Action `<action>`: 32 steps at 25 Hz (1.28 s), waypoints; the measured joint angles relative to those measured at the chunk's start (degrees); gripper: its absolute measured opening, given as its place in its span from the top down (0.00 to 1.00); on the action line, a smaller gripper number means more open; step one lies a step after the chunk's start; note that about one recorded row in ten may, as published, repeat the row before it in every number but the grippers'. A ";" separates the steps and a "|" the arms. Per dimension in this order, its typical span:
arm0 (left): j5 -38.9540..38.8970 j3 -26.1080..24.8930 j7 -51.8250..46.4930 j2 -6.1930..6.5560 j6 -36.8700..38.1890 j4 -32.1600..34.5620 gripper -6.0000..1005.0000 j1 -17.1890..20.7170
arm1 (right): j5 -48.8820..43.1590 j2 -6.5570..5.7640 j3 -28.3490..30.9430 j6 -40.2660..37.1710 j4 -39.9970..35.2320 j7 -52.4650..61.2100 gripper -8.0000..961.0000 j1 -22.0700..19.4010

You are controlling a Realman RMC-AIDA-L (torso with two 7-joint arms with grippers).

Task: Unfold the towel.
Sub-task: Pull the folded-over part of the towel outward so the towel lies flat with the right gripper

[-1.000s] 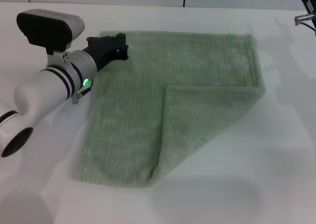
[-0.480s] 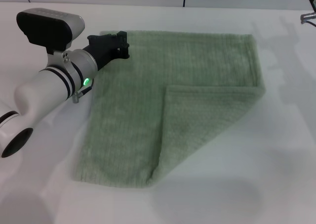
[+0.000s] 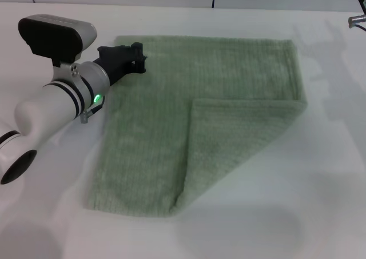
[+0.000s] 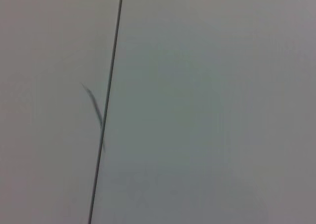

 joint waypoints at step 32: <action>-0.09 0.05 -0.38 0.00 -3.79 1.31 1.00 0.27 | -0.12 0.16 -1.05 1.66 -0.72 0.48 0.15 -0.09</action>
